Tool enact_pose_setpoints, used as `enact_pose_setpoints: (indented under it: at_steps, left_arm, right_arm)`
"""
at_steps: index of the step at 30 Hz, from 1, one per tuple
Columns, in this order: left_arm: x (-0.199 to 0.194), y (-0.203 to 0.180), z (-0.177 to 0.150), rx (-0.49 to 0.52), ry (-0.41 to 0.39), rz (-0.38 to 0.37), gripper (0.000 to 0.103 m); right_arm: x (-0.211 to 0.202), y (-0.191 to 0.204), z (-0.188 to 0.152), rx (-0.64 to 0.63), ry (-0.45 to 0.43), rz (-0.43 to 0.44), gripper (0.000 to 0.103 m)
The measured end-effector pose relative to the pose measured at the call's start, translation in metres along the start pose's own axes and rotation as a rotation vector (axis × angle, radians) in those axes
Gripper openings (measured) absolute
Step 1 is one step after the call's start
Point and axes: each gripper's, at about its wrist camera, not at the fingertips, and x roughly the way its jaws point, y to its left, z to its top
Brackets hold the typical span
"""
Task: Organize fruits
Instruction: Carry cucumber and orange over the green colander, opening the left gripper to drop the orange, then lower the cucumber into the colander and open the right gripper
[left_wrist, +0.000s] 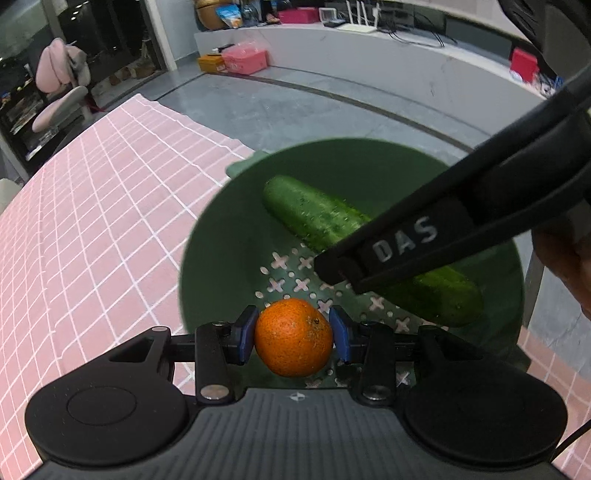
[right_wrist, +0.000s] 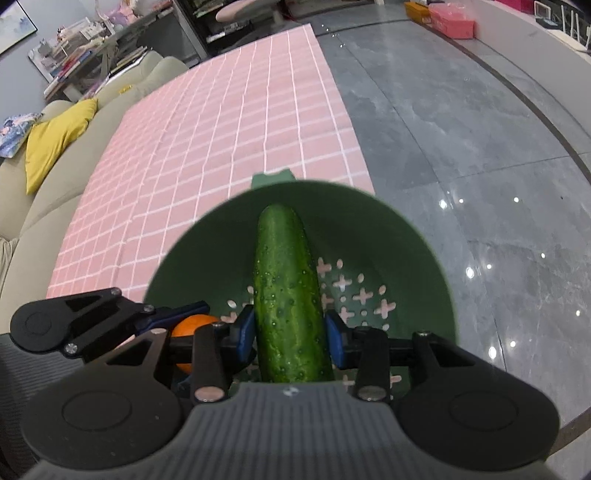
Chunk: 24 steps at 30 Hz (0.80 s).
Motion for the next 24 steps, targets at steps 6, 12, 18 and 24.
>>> enact_pose_setpoints:
  at_steps: [6, 12, 18, 24]
  left_arm:
    - [0.004, -0.006, 0.002, 0.038, 0.026, 0.005, 0.047]
    - [0.005, -0.011, 0.001, 0.071, 0.044, 0.027, 0.051]
    - [-0.007, -0.012, 0.007, 0.073, 0.021, 0.095, 0.076]
    - [-0.036, -0.01, 0.008, 0.043, -0.013, 0.114, 0.076]
  right_arm:
    - [0.016, -0.003, -0.003, 0.01, 0.025, -0.025, 0.037]
    - [0.023, -0.001, -0.006, 0.009, 0.036, -0.026, 0.037]
    - [0.012, -0.003, -0.002, 0.026, 0.009, 0.0, 0.04]
    - [-0.005, -0.006, 0.005, 0.045, -0.038, 0.021, 0.041]
